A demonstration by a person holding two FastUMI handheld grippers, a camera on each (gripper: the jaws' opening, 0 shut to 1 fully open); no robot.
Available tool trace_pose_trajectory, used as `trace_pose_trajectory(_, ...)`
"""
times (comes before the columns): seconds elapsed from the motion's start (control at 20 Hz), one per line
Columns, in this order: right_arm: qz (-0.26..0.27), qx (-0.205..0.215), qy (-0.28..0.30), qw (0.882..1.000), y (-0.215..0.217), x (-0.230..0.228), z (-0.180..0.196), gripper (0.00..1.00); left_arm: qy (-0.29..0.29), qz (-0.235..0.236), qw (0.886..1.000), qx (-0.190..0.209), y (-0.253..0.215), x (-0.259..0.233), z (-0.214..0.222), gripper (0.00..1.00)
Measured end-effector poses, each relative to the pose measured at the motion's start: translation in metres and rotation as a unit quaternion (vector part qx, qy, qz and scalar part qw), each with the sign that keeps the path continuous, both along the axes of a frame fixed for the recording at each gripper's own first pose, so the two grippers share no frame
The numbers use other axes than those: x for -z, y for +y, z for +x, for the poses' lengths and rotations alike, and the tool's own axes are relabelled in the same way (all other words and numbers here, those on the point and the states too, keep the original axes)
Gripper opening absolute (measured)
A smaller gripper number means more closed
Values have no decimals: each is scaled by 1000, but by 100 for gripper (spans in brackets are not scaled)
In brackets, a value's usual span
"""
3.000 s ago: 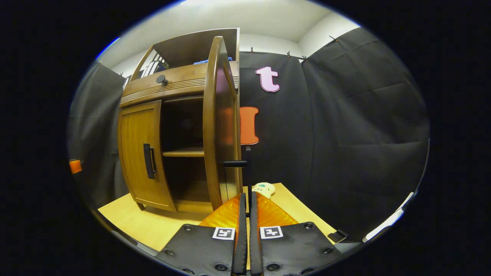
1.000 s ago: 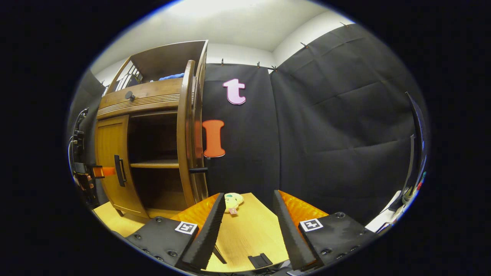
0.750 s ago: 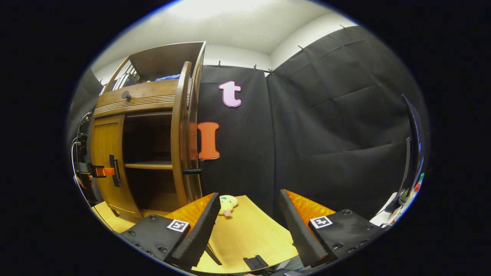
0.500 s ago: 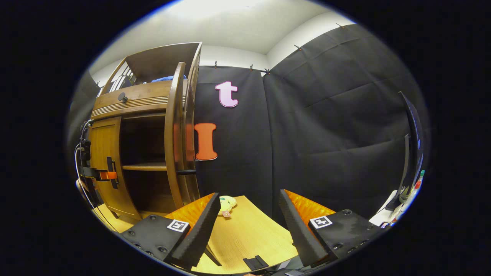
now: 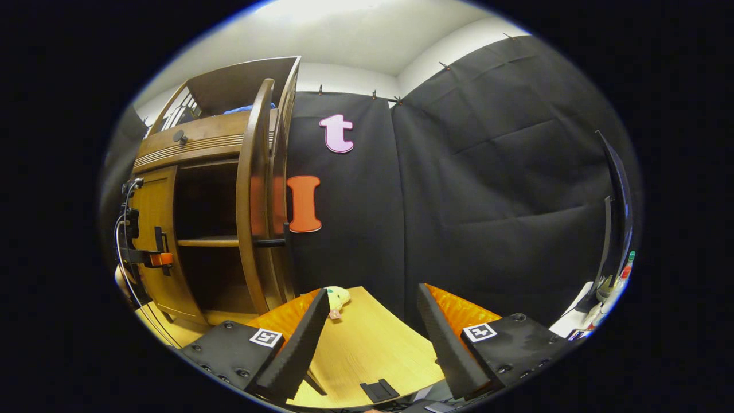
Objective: Open the right door of the double-door shoe cabinet with the right hand, and open the left door with the left hand.
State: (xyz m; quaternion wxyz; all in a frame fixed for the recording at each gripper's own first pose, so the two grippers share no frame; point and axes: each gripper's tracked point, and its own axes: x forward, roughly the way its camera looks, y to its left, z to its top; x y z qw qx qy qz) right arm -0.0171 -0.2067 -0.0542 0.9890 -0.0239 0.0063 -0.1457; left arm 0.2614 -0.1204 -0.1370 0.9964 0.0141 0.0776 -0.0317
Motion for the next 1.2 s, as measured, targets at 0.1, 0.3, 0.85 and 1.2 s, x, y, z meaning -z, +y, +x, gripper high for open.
trace_pose_trajectory(0.1,2,2,-2,1000,-1,-2,-1,99,-1,-8,1000,7,-1,1,1,68)
trace_pose_trajectory(0.3,-2,0,-1,1000,4,-4,-2,99,3,-11,999,40,-15,3,-5,41)
trace_pose_trajectory(0.85,-16,-15,-3,1000,41,-20,-17,99,-11,-28,996,80,-13,-18,-30,19)
trace_pose_trajectory(1.2,-23,-23,1,999,69,-25,-32,99,-16,-40,993,111,12,-21,-85,19)
